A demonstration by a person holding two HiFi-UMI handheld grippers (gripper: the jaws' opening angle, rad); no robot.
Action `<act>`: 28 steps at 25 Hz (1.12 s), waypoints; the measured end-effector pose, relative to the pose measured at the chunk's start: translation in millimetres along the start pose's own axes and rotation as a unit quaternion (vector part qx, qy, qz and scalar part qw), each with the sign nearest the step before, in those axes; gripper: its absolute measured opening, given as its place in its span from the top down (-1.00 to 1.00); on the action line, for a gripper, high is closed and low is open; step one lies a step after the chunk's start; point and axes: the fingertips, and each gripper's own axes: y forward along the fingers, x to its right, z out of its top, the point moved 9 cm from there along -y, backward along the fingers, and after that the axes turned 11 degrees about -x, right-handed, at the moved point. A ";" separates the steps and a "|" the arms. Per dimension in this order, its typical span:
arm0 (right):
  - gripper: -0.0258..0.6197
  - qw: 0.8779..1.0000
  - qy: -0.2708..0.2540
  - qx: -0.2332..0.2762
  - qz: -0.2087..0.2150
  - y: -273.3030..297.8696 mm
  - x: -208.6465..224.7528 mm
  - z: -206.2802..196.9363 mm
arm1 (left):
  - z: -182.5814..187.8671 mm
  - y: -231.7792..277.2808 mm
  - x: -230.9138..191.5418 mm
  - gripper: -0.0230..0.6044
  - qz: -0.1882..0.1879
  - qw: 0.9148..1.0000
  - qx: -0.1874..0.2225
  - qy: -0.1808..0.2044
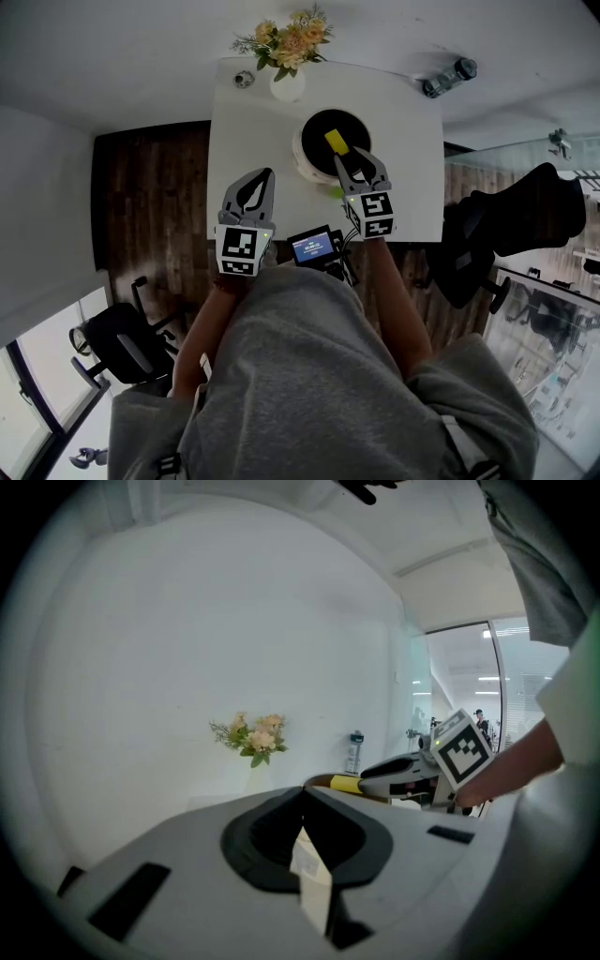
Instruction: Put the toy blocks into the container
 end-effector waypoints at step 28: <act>0.54 0.986 0.077 0.027 -0.144 -45.3 53.2 -28.5 | -2.1 6.1 -6.2 0.90 -0.006 1.000 -0.013 0.003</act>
